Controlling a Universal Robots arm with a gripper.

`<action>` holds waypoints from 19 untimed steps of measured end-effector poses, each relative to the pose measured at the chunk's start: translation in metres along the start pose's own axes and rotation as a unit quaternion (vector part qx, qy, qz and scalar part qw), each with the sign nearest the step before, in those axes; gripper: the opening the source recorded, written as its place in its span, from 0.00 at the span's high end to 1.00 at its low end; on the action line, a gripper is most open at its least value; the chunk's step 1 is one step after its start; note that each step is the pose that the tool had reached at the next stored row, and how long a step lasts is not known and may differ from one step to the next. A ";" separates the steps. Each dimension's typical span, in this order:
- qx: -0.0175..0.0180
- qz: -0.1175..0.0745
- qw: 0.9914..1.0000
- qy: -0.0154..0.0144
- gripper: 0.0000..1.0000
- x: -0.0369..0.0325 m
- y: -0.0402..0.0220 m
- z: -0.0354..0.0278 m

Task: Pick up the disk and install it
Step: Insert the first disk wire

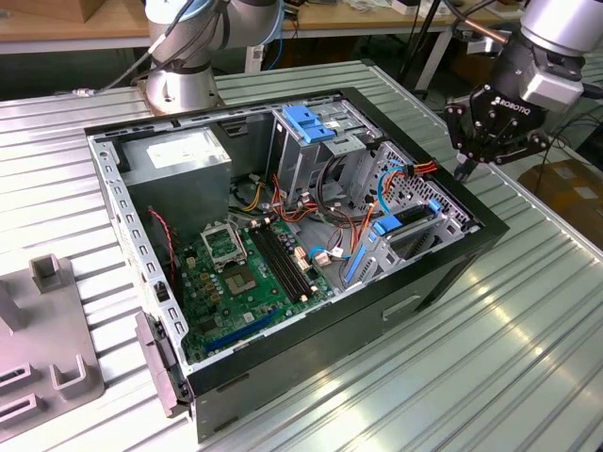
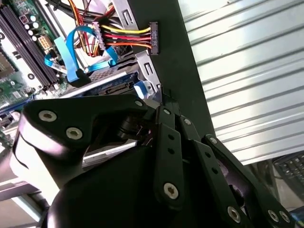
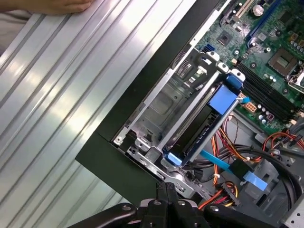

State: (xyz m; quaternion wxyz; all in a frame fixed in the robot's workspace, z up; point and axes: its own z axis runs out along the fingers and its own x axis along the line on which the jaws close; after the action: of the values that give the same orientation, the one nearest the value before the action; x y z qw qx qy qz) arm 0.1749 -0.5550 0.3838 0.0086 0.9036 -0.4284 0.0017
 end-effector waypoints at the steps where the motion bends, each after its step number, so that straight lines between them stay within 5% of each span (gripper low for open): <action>1: 0.000 -0.006 1.000 0.000 0.90 -0.0006 -0.0005 0.0002; 6: 0.000 -0.036 0.999 0.001 0.90 -0.0042 -0.0035 0.0009; 14: 0.001 -0.059 0.998 0.001 0.90 -0.0178 -0.0146 0.0032; 19: 0.001 -0.106 0.994 0.002 0.90 -0.0179 -0.0148 0.0046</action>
State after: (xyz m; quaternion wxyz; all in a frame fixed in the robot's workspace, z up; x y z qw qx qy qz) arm 0.1750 -0.5319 0.3788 0.0083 0.9439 -0.3301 0.0026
